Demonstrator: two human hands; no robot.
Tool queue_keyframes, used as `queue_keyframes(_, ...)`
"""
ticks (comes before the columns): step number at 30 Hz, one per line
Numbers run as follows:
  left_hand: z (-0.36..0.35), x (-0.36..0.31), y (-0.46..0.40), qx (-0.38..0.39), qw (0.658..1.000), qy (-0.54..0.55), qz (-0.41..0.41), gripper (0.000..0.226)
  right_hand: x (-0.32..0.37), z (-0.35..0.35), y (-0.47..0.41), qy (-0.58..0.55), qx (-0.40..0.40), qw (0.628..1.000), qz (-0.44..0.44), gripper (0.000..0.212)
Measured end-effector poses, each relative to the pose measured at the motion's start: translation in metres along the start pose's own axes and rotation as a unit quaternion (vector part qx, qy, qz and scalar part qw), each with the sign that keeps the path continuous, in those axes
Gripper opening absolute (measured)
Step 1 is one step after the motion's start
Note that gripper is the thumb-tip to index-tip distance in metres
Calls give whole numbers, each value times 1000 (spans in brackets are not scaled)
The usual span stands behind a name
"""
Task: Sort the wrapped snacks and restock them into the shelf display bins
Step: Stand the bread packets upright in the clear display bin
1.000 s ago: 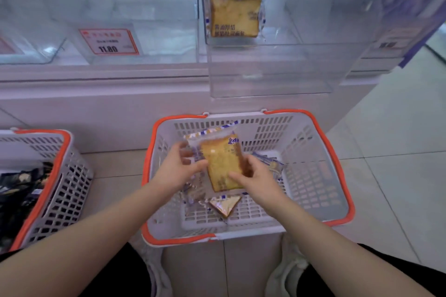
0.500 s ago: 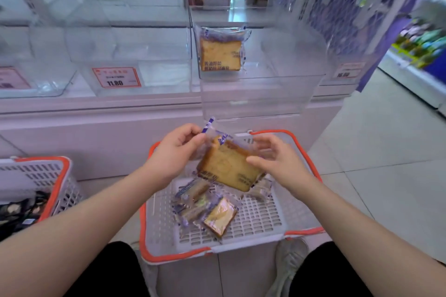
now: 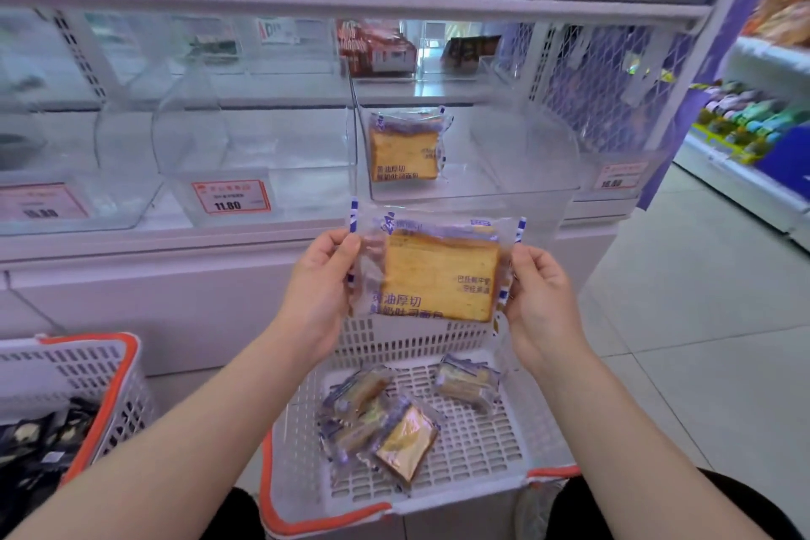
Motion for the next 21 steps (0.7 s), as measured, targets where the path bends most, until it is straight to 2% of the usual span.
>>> queue_keyframes(4,-3,-13,-5,-13,999,38,-16,22,-1,-12,-3,-38,7,999,-26,23)
queue_keyframes(9,1,-47,-17,-18,994,63,-90,20,34,-39,-18,141,127,981,39,8)
queue_keyframes(12,-6,-63,-28,-2,991,46,-125,20,50,-62,-28,173,192,964,67,12)
queue_keyframes(18,-6,-104,-60,-17,979,-62,-196,18,88,-75,-63,198,185,958,98,13)
queue_keyframes(21,-4,-103,-83,-6,983,-100,-151,10,104,-73,-87,186,148,965,106,11)
Point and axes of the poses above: each hand's wrist, its own y-axis away from the middle knuckle, its own z-axis out of the back of the hand, x = y × z, the point moved 9 cm from there along -y, towards the middle knuckle, and after that the axes turned 10 degrees about x, right-handed, at the moved point
